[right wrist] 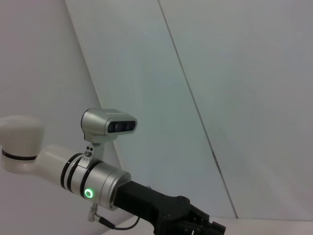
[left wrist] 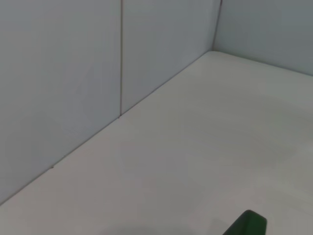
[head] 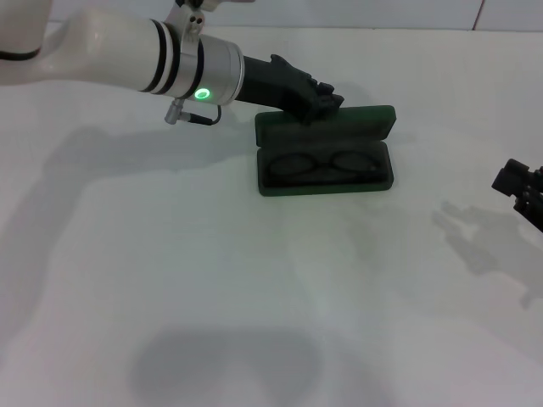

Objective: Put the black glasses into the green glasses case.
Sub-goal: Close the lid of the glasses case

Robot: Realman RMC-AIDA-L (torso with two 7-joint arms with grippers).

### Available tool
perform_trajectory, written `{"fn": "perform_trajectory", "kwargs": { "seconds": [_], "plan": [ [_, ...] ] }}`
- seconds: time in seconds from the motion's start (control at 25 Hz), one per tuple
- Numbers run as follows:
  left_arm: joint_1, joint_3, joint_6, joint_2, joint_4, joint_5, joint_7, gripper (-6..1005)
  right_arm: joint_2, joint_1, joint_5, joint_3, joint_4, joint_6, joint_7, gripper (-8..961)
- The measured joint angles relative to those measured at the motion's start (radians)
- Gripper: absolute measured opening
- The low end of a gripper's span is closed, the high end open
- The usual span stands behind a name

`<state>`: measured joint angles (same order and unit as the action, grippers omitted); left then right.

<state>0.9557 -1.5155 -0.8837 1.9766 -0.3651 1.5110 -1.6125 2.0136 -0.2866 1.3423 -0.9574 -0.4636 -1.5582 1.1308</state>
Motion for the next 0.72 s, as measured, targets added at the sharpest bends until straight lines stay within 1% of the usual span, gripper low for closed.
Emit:
{"fn": "perform_trajectory", "kwargs": {
  "seconds": [0.16, 0.44, 0.72],
  "plan": [
    [0.000, 0.000, 0.014, 0.005, 0.004, 0.009, -0.001, 204, 0.000, -0.005, 0.000, -0.002, 0.000, 0.009, 0.000, 181],
    [0.001, -0.006, -0.003, 0.013, 0.005, 0.024, -0.010, 202, 0.001, -0.007, 0.000, -0.002, 0.000, 0.032, 0.000, 181],
    [-0.001, -0.005, -0.081, 0.016, 0.006, 0.053, -0.018, 200, 0.000, -0.006, 0.000, 0.000, 0.000, 0.038, 0.000, 180]
  ]
}}
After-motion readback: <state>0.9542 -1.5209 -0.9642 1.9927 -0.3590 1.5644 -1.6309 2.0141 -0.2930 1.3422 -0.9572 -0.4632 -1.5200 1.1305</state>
